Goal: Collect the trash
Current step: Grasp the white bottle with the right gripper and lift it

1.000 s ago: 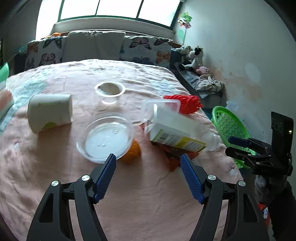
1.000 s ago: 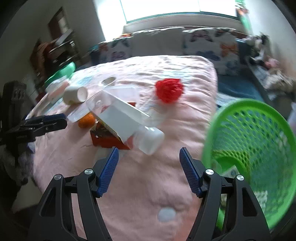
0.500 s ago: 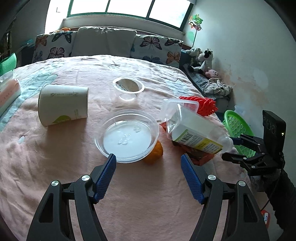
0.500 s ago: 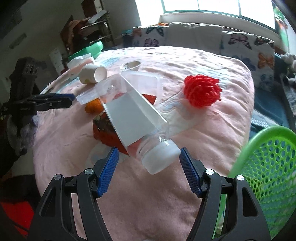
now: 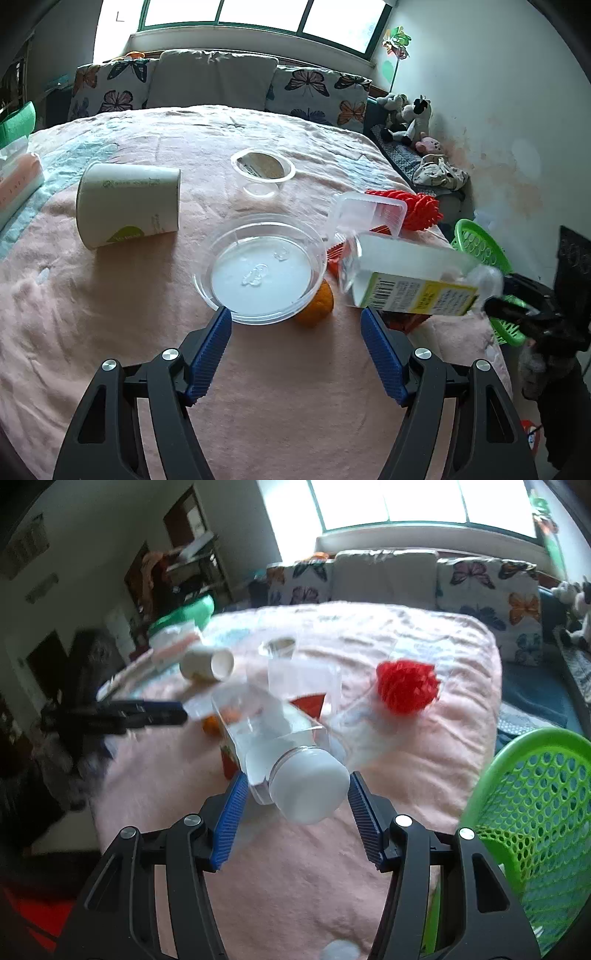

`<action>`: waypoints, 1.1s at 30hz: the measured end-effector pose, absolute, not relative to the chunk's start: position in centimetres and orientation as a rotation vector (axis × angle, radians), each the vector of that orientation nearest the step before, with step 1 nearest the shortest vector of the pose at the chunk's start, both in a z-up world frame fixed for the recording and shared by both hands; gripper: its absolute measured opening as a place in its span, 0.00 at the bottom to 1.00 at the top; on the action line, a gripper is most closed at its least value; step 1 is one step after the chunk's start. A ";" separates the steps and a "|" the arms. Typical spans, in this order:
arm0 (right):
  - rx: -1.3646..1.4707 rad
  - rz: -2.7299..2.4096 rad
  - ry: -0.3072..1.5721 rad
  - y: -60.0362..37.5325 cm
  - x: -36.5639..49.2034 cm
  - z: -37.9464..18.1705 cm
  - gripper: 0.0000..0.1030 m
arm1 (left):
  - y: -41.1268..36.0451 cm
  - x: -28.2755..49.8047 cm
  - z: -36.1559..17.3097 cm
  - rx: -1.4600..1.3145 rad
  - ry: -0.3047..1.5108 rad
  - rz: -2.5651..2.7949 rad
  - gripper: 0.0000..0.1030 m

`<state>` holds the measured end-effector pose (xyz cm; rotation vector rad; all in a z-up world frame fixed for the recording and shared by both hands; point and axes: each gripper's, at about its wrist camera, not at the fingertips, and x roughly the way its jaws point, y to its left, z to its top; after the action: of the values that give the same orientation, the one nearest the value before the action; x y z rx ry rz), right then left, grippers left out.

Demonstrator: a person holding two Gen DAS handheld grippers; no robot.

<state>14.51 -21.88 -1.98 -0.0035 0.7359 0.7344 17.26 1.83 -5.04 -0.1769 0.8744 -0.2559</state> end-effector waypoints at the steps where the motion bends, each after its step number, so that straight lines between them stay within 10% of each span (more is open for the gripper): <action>1: 0.006 0.726 0.728 -21.8 14.4 -1.6 0.55 | 1.9 17.4 -5.0 -0.171 0.875 -0.252 0.67; 5: 0.045 0.714 0.712 -21.3 14.3 -0.3 0.43 | 1.7 17.6 -5.1 -0.136 0.876 -0.244 0.67; 33: 0.210 0.632 0.681 -18.8 15.0 0.1 0.45 | 1.1 17.6 -5.7 0.002 0.849 -0.261 0.67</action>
<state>15.01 -18.76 0.14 0.2098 0.6815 0.6325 17.60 1.13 -5.67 0.0020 0.8491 -0.2608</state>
